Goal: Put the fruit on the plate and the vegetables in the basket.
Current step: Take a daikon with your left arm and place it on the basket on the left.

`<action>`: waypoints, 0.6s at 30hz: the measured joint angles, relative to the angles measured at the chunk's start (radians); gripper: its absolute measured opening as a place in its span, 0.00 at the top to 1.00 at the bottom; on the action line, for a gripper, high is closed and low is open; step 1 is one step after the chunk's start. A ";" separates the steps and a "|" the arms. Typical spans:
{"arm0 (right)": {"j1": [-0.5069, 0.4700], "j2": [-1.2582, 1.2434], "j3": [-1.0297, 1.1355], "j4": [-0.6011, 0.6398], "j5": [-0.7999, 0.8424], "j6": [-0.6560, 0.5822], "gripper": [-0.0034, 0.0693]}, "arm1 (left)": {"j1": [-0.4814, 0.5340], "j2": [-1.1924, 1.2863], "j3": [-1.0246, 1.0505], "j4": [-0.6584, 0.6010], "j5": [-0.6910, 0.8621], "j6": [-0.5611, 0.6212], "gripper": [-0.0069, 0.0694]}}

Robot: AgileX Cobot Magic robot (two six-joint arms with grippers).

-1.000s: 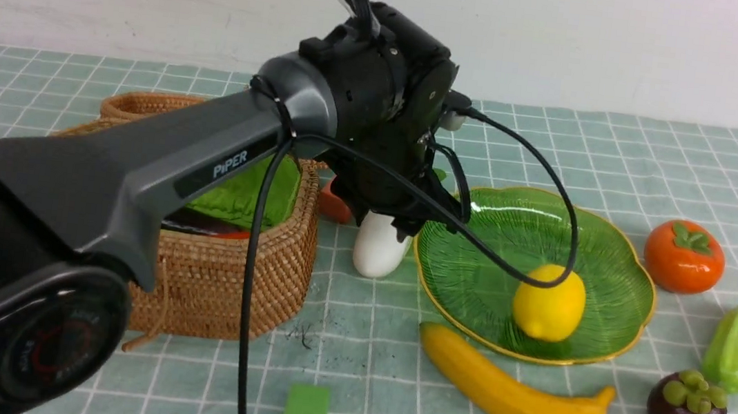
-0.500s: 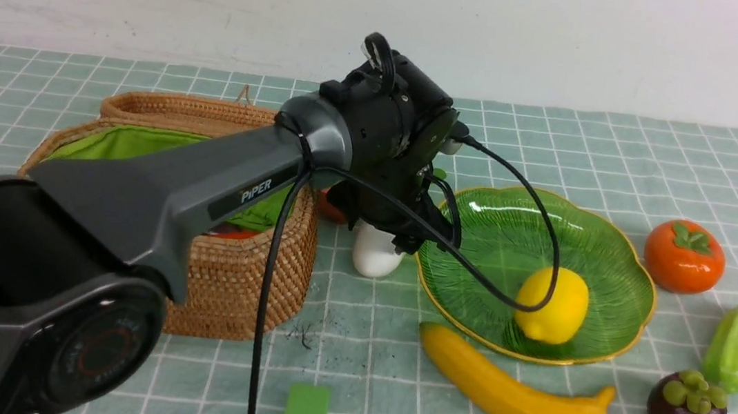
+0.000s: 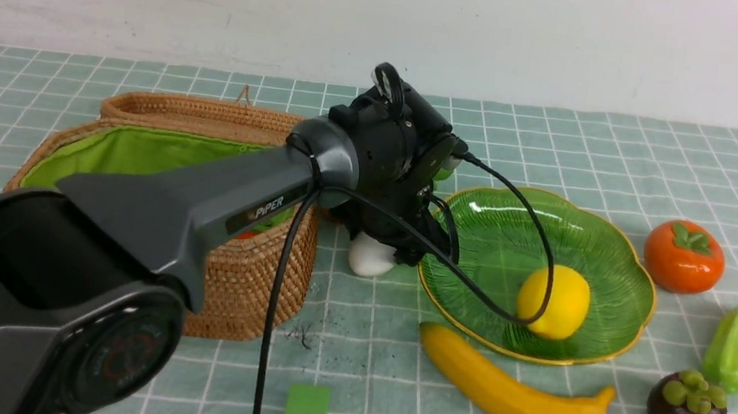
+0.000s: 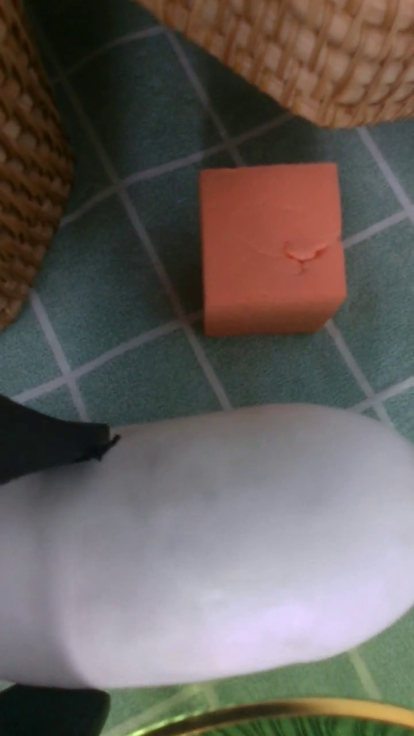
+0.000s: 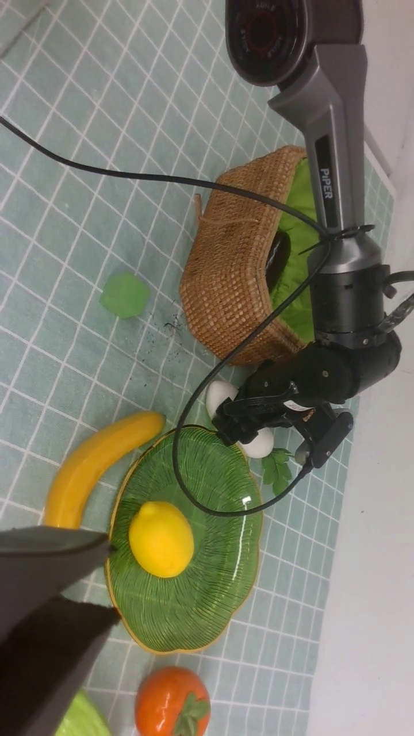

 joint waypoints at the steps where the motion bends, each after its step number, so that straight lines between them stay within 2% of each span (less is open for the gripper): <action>1: 0.000 0.000 0.000 0.000 0.000 0.000 0.77 | 0.000 0.002 0.000 0.001 -0.003 0.000 0.23; 14: 0.000 0.000 0.000 0.002 0.002 0.000 0.76 | 0.002 0.031 0.000 0.018 -0.016 0.000 0.22; 18: 0.000 0.000 0.000 0.005 0.002 0.000 0.76 | 0.002 0.031 0.000 0.043 -0.023 0.000 0.26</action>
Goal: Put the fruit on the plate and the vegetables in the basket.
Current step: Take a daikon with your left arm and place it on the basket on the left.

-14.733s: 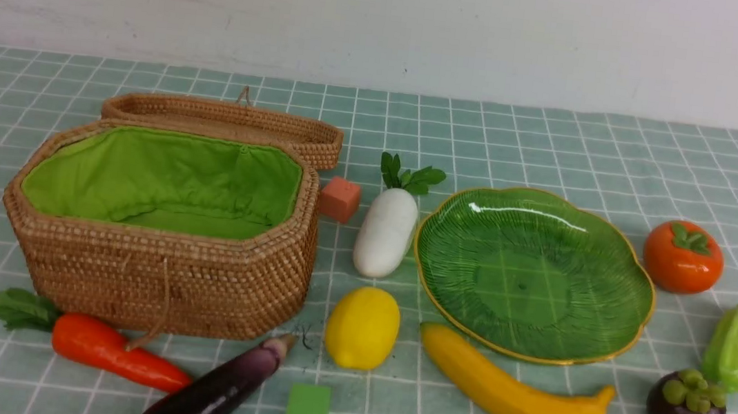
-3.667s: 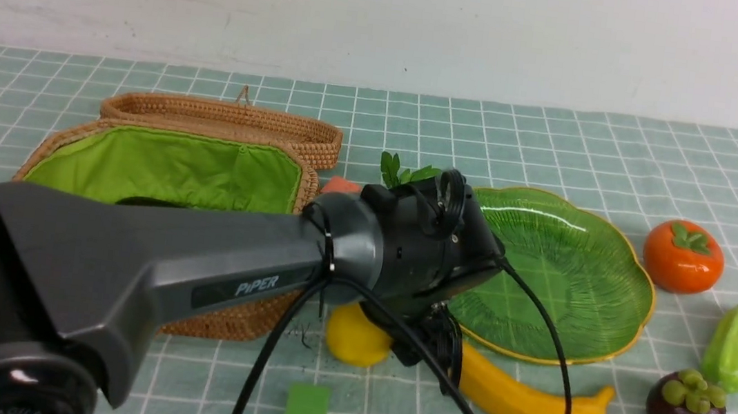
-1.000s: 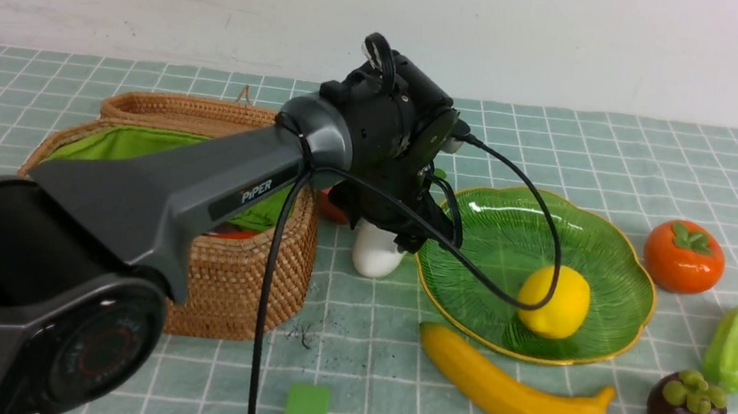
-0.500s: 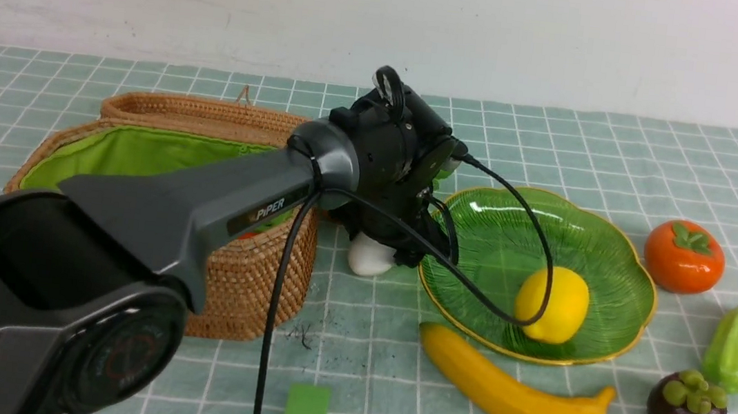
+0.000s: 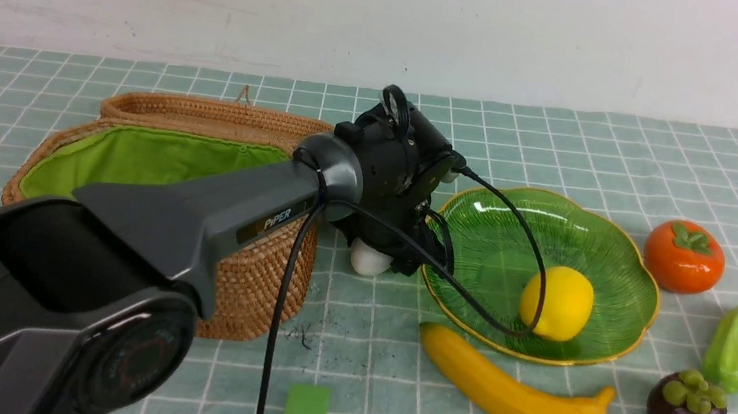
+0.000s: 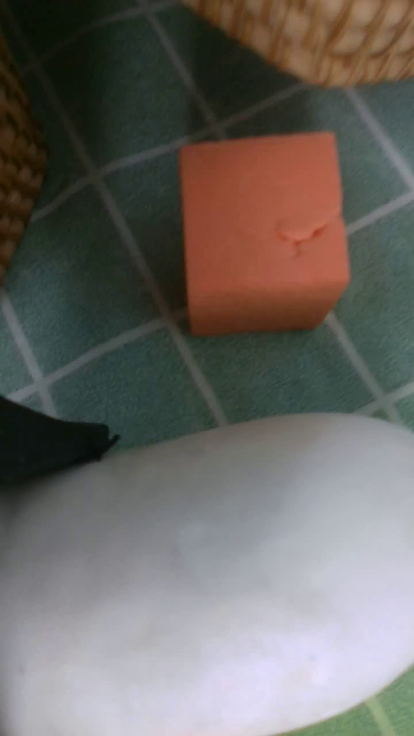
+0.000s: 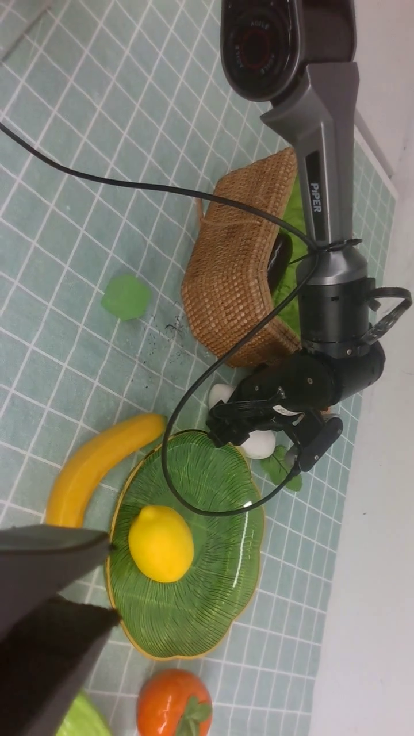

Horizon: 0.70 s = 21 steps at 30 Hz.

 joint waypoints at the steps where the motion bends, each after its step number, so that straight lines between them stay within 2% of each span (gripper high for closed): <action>1: 0.000 0.000 0.000 0.000 0.000 0.000 0.76 | 0.000 0.000 0.000 0.007 -0.001 0.000 0.28; 11: 0.000 0.000 0.000 0.000 0.000 0.000 0.78 | -0.001 -0.006 0.000 0.021 0.002 0.000 0.29; 15: 0.000 0.000 0.000 0.000 -0.005 0.000 0.79 | -0.008 -0.061 0.000 0.004 0.052 0.014 0.29; 19: 0.000 0.000 0.000 0.000 -0.030 0.000 0.79 | -0.010 -0.187 0.001 -0.064 0.147 0.098 0.29; 21: 0.000 0.000 0.000 0.000 -0.049 0.000 0.79 | -0.011 -0.259 0.002 -0.128 0.207 0.185 0.29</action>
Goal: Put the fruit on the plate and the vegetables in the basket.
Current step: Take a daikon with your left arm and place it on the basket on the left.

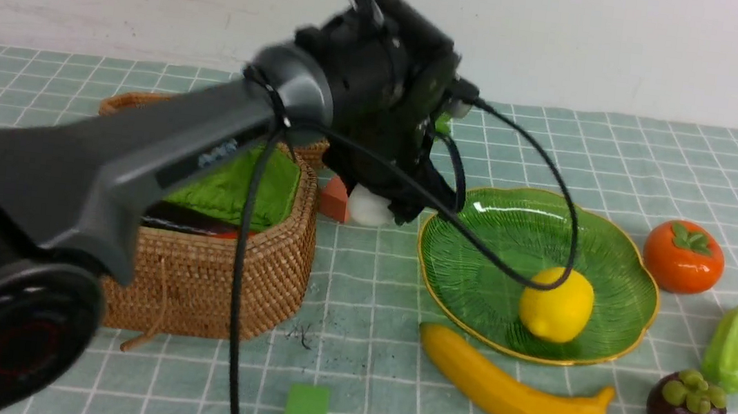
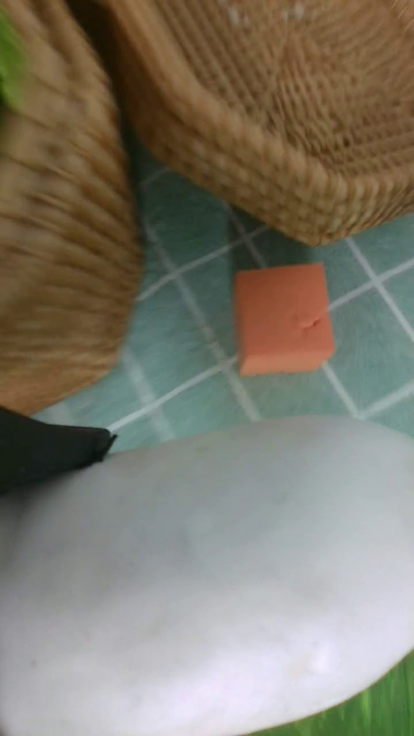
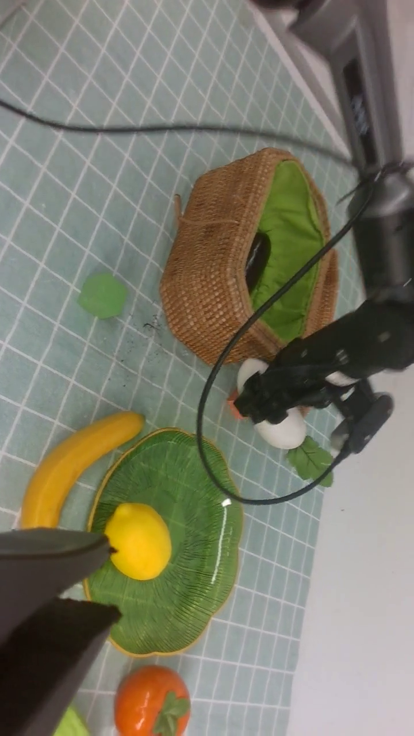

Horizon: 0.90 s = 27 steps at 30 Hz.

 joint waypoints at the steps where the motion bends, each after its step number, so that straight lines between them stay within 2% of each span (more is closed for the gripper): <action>1: 0.000 0.000 0.000 0.000 -0.009 0.000 0.79 | -0.001 -0.042 0.005 -0.033 0.023 0.049 0.29; 3: 0.000 0.000 0.000 0.000 -0.034 0.000 0.79 | -0.004 -0.142 0.042 -0.076 0.057 0.178 0.29; 4: 0.000 0.000 0.000 0.000 -0.036 0.000 0.79 | -0.004 -0.160 0.046 -0.078 0.063 0.206 0.29; 5: 0.000 0.000 0.000 0.000 -0.048 -0.003 0.79 | -0.007 -0.234 0.096 -0.081 0.086 0.324 0.29; 6: 0.000 0.000 0.000 0.000 -0.049 -0.006 0.79 | -0.007 -0.234 0.104 -0.081 0.089 0.342 0.29; 7: 0.000 0.000 0.000 0.006 -0.056 -0.013 0.79 | -0.005 -0.315 0.172 -0.068 0.106 0.514 0.29; 8: 0.000 0.000 0.000 0.006 -0.057 -0.015 0.79 | -0.004 -0.324 0.191 -0.062 0.108 0.532 0.29; 9: 0.000 0.000 0.000 0.021 -0.057 -0.034 0.79 | 0.011 -0.391 0.260 -0.044 0.110 0.664 0.29; 10: 0.000 0.000 0.000 0.029 -0.057 -0.043 0.79 | 0.027 -0.428 0.309 -0.034 0.110 0.733 0.29; 11: 0.000 0.000 0.000 0.032 -0.057 -0.046 0.79 | 0.031 -0.442 0.328 -0.032 0.110 0.746 0.29; 12: 0.000 0.000 0.000 0.043 -0.057 -0.066 0.79 | 0.065 -0.482 0.390 -0.015 0.110 0.839 0.29; 14: 0.000 0.000 0.000 0.057 -0.058 -0.081 0.79 | 0.119 -0.514 0.459 0.006 0.110 0.916 0.29; 17: 0.000 0.000 0.000 0.074 -0.073 -0.088 0.79 | 0.221 -0.525 0.547 0.031 0.076 1.019 0.29; 21: 0.000 0.000 0.000 0.088 -0.091 -0.090 0.79 | 0.308 -0.498 0.624 0.036 -0.036 1.049 0.29; 27: 0.000 0.000 0.000 0.094 -0.092 -0.091 0.78 | 0.336 -0.464 0.638 0.044 -0.094 1.044 0.29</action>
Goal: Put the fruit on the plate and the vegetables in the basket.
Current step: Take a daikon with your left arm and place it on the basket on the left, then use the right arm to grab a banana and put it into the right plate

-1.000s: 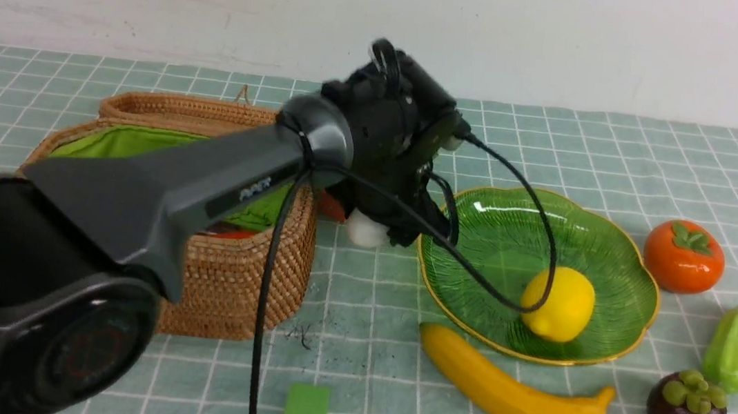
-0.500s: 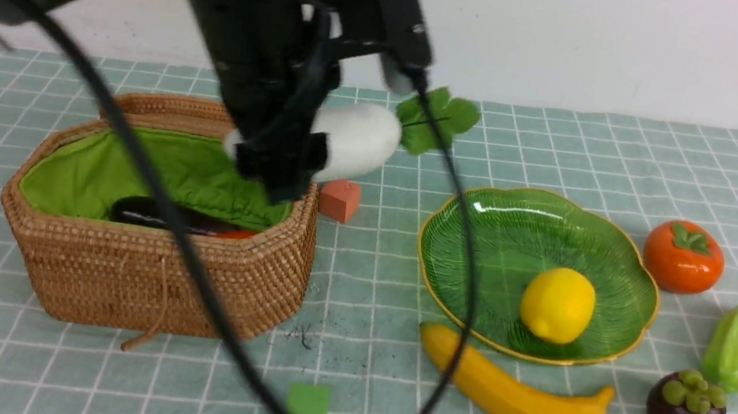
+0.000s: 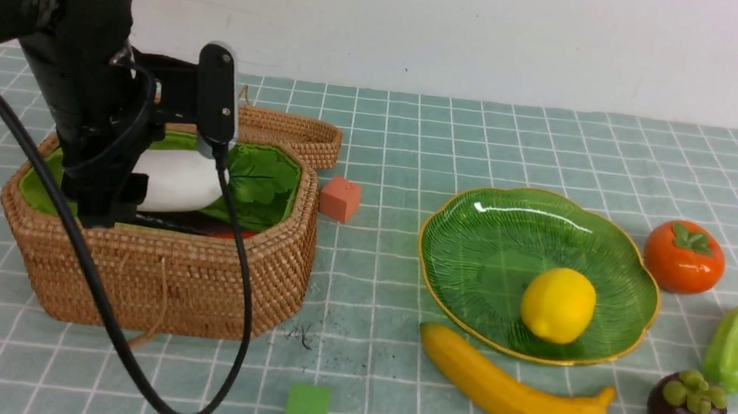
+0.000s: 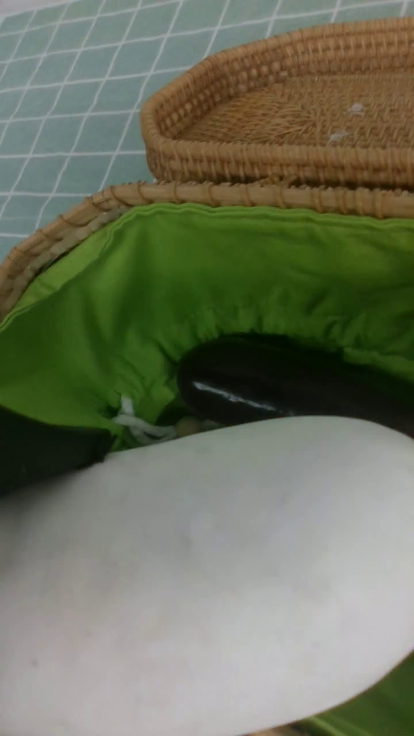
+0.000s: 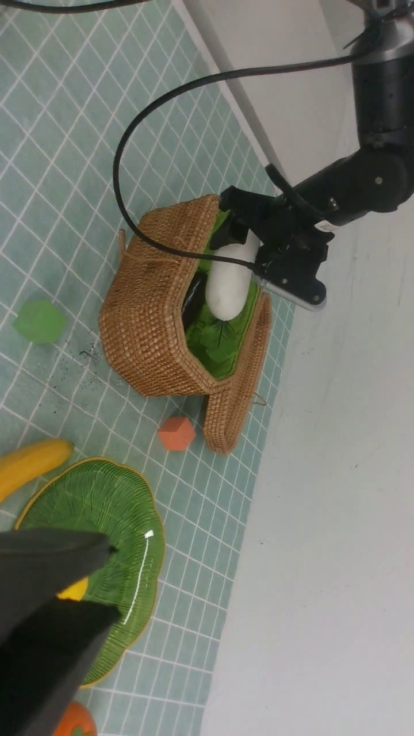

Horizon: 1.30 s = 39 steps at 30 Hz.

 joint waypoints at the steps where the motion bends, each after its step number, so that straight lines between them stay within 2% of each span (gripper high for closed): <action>1: 0.000 0.000 0.000 0.000 0.000 0.000 0.78 | 0.000 0.000 0.000 0.000 0.001 0.000 0.29; 5: 0.000 0.000 0.000 0.001 -0.001 0.000 0.78 | 0.000 0.000 0.000 0.023 -0.009 -0.065 0.26; 9: 0.000 0.011 0.000 0.006 0.009 0.000 0.78 | 0.000 0.000 0.000 0.079 -0.009 -0.182 0.12; 10: 0.000 0.014 0.000 0.006 0.010 0.000 0.78 | 0.000 0.000 0.000 0.081 -0.009 -0.188 0.12; 11: 0.000 0.029 0.000 0.008 0.022 0.000 0.78 | 0.000 -0.001 0.000 0.097 -0.009 -0.245 0.09; 14: 0.000 0.049 0.000 0.008 0.047 0.000 0.78 | -0.001 -0.013 0.000 0.083 -0.009 -0.334 0.10; 17: 0.000 0.069 0.000 0.008 0.064 0.000 0.78 | -0.016 -0.047 0.000 0.016 -0.019 -0.481 0.18; 20: 0.000 0.101 0.000 0.008 0.077 0.000 0.78 | -0.060 -0.104 0.000 -0.047 -0.041 -0.653 0.37; 22: 0.000 0.148 0.000 0.008 0.092 0.000 0.78 | -0.112 -0.163 0.000 -0.069 -0.051 -0.793 0.59; 24: 0.000 0.229 0.000 0.008 0.113 0.000 0.78 | -0.183 -0.249 0.000 -0.085 -0.053 -0.948 0.85; 25: 0.000 0.268 0.000 0.008 0.121 0.000 0.78 | -0.203 -0.280 0.003 -0.089 -0.053 -0.981 0.90; 29: 0.000 0.391 0.001 0.008 0.123 -0.004 0.78 | -0.266 -0.415 0.065 -0.090 -0.078 -1.052 0.93; 33: 0.010 0.545 0.001 0.005 0.116 -0.039 0.78 | -0.322 -0.628 0.276 -0.104 -0.179 -1.111 0.93; 34: 0.030 0.614 0.001 -0.005 0.104 -0.057 0.78 | -0.340 -0.728 0.406 -0.123 -0.232 -1.132 0.93; 35: 0.034 0.621 0.001 -0.005 0.103 -0.057 0.78 | -0.342 -0.754 0.421 -0.126 -0.245 -1.135 0.93; 39: 0.136 0.787 0.001 -0.044 0.054 -0.166 0.77 | -0.372 -1.053 0.726 -0.191 -0.379 -1.144 0.93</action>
